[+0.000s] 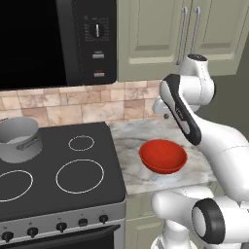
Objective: Open the cabinet and move the ladle to the pot. Then close the cabinet.
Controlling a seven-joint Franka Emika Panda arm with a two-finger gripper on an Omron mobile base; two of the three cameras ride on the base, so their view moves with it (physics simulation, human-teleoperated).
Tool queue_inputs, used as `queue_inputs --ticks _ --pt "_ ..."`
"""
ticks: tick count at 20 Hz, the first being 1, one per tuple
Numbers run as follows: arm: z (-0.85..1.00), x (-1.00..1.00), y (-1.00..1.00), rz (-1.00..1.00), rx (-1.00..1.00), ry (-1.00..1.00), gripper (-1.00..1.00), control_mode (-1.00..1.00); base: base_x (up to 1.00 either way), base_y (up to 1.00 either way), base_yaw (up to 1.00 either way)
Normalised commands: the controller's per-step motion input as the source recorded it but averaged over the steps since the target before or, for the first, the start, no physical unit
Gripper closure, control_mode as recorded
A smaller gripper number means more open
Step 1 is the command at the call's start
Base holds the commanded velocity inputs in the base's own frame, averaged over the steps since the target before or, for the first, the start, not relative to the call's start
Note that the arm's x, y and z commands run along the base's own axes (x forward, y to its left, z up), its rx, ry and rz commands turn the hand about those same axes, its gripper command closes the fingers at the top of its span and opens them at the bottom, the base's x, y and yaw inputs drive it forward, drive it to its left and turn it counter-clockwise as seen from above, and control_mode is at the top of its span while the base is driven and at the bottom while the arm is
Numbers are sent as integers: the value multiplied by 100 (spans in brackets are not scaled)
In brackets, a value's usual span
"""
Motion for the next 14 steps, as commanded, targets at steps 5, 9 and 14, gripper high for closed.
queue_inputs --ticks 5,9,14 --pt "20 -15 -11 0 0 -5 -100 -100 0 0 0" --pt "48 -10 -50 0 0 -20 -100 -100 0 0 0" --pt "51 0 -54 -4 -2 -29 -100 -100 0 0 0"
